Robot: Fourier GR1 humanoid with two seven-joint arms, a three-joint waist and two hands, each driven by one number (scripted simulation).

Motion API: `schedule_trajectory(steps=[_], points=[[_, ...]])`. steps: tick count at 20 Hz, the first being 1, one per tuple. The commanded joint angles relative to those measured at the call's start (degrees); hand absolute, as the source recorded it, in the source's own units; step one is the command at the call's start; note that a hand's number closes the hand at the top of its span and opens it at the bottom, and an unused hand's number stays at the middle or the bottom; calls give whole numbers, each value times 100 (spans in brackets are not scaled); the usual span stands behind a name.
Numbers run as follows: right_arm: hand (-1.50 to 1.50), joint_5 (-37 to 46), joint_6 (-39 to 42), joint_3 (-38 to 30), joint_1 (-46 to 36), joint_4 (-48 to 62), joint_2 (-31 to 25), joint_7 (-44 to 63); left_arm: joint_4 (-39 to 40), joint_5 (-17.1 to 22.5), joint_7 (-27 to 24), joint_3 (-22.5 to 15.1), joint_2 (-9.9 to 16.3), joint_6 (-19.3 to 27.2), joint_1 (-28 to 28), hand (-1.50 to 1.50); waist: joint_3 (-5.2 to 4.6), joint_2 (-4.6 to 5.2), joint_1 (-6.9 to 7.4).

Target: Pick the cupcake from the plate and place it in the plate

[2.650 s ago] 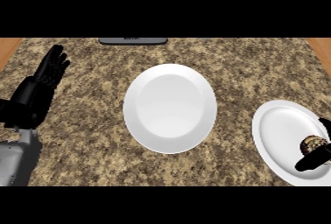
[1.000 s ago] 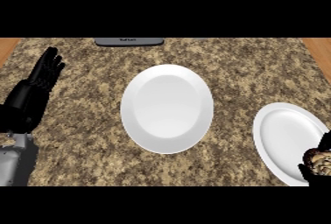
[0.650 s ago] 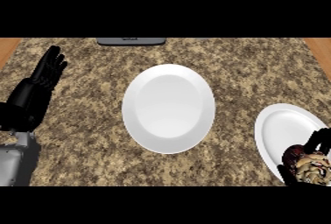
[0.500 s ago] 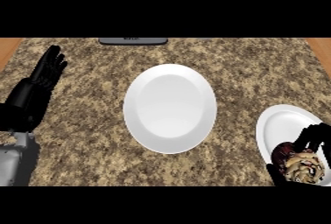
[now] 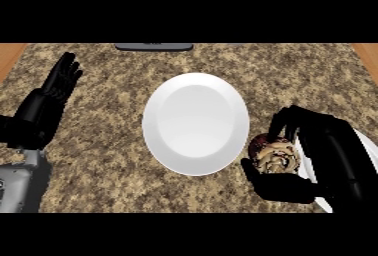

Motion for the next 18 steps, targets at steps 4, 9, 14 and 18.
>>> schedule_trajectory(steps=[4, 9, 14, 18], points=[[150, 100, 134, 118, -1708, 1711, 1270, 415, 19, 167, 183, 237, 169, -211, -142, 0, 3, 4, 18], [150, 649, -595, 178, -2185, 3501, 1946, -18, -217, -235, -2, -168, -223, 56, 109, 0, 5, 12, 28], [150, 599, -1212, 202, -2739, 4968, 1968, -287, 48, -224, -204, -32, -179, -57, 156, 0, 5, 15, 46], [150, 429, -1734, 486, -3051, 6284, 1974, -769, -140, -237, 97, -175, -283, -21, -28, 0, 7, 34, 115]])
